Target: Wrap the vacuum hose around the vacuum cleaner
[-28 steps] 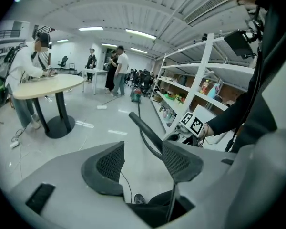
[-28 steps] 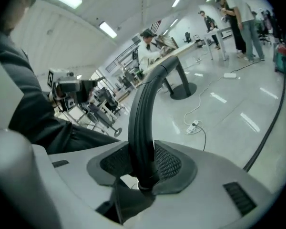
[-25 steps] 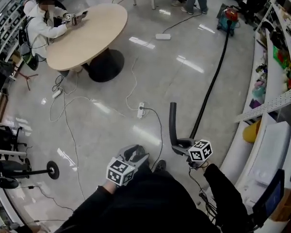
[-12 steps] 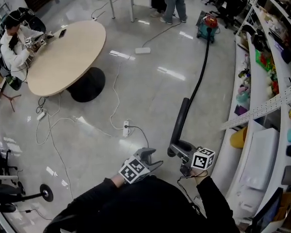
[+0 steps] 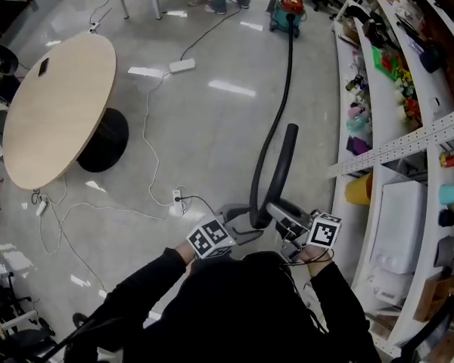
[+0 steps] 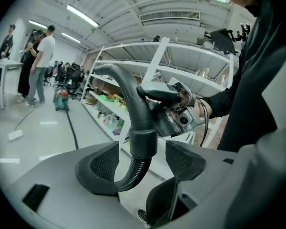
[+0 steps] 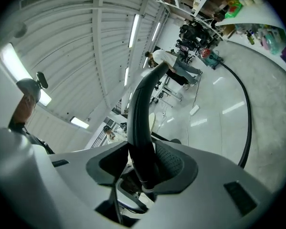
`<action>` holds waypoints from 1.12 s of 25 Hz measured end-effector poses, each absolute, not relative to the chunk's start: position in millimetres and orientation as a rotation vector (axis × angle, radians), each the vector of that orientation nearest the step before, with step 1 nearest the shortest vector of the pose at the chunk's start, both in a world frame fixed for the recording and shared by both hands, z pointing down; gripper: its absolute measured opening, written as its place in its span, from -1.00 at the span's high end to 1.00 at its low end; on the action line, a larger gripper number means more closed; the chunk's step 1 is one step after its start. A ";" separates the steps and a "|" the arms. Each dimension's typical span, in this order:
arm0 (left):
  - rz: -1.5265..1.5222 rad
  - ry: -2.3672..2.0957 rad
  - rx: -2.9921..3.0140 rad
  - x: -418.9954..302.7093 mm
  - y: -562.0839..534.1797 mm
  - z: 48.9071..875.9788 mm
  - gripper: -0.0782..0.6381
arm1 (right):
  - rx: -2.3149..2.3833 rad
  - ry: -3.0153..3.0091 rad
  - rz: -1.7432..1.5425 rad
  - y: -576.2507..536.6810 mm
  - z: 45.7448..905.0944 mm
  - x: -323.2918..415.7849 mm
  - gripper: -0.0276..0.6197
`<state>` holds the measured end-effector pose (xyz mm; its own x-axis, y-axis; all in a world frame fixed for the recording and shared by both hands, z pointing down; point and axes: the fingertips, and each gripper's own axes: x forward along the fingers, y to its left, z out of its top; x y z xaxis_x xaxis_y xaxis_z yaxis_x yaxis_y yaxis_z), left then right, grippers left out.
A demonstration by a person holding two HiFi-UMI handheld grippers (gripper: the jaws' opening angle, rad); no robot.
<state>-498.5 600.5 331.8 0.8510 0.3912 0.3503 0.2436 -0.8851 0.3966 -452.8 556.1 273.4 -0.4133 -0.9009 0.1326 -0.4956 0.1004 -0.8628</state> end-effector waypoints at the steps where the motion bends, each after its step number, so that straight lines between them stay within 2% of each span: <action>1: 0.622 0.529 2.665 -489.5 600.7 336.0 -0.05 | -1.353 1.927 -1.252 551.6 270.5 -445.1 0.37; 5: 0.702 0.655 2.532 -453.2 607.2 363.8 -0.05 | -1.288 1.848 -1.236 533.6 259.8 -414.4 0.36; 9: 0.714 0.595 2.497 -413.5 595.7 379.7 -0.05 | -1.181 1.826 -1.226 512.6 254.2 -385.1 0.36; 11: 0.700 0.555 2.481 -395.4 584.4 377.8 0.11 | -1.104 1.811 -1.225 502.7 252.2 -367.9 0.36; 17: 0.686 0.476 2.407 -344.7 565.5 354.0 0.16 | -0.947 1.715 -1.182 488.4 245.5 -287.0 0.36; 19: 0.699 0.430 2.358 -328.1 553.5 343.7 0.21 | -1.042 1.833 -1.123 490.1 247.6 -256.5 0.16; 20: 0.715 0.418 2.328 -321.9 547.4 338.8 0.22 | -1.102 1.934 -1.094 494.9 252.6 -246.4 0.12; 24: 0.816 0.475 2.280 -305.9 530.2 312.7 0.23 | -1.154 2.478 -1.047 533.5 286.5 -255.1 0.11; 28: 0.884 0.563 2.336 -283.7 520.2 283.3 0.24 | -1.017 2.972 -1.003 568.6 328.2 -289.1 -0.04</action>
